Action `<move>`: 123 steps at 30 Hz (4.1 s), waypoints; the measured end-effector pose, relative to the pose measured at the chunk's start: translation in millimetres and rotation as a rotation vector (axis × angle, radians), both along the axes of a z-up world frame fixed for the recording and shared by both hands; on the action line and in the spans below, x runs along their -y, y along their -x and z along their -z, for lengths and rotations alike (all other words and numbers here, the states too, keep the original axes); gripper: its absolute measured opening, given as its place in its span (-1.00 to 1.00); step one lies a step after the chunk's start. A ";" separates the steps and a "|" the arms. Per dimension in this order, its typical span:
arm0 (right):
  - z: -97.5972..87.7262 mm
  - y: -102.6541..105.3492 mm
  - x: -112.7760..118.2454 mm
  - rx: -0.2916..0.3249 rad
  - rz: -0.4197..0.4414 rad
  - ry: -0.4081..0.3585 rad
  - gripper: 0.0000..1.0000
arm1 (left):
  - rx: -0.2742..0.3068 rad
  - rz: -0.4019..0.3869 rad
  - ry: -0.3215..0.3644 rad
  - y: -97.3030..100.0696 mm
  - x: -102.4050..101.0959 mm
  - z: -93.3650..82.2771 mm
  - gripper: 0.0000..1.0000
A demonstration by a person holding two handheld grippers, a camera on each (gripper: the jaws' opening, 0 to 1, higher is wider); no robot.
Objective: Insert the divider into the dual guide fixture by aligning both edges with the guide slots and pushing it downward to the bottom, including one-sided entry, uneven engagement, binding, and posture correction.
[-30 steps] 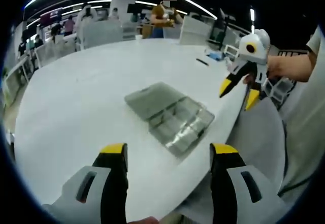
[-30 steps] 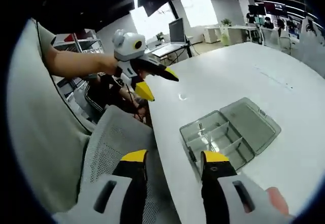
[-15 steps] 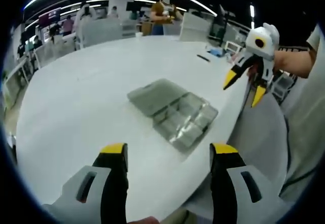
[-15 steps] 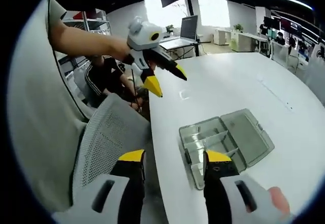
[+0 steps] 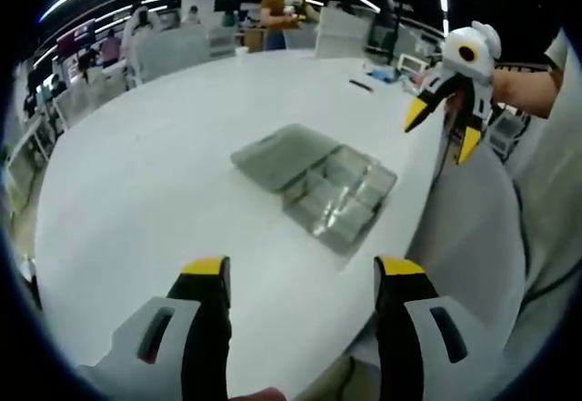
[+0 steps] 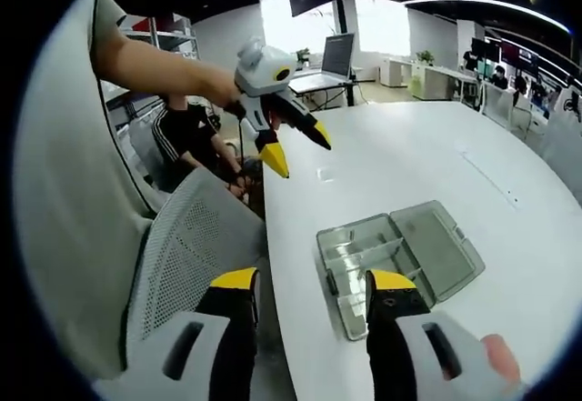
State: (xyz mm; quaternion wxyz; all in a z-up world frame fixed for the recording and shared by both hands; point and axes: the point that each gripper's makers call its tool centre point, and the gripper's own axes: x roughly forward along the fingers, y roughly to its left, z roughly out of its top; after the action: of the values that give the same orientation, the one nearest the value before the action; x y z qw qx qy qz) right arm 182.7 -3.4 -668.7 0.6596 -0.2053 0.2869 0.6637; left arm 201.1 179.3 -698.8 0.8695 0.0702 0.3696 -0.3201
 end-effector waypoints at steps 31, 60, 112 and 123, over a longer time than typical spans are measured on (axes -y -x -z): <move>29.0 1.9 14.5 -0.022 0.061 0.046 -0.10 | -0.016 0.079 -0.140 -2.9 -49.3 33.0 0.06; 35.7 -10.0 23.5 -0.011 0.097 0.092 -0.12 | -0.071 0.294 -0.394 1.9 -93.6 79.7 -0.10; 40.6 -8.4 20.8 -0.034 0.130 0.091 -0.08 | -0.115 0.494 -0.465 -23.5 -104.8 113.4 -0.18; 41.4 -8.1 21.9 -0.037 0.142 0.092 -0.09 | -0.151 0.537 -0.451 -21.8 -101.4 115.3 -0.25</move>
State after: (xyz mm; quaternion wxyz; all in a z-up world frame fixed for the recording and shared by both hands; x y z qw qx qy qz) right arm 190.8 -25.3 -710.1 0.6893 -0.2022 0.3432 0.6052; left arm 222.9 280.7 -814.0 0.6872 0.3311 0.4628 -0.4517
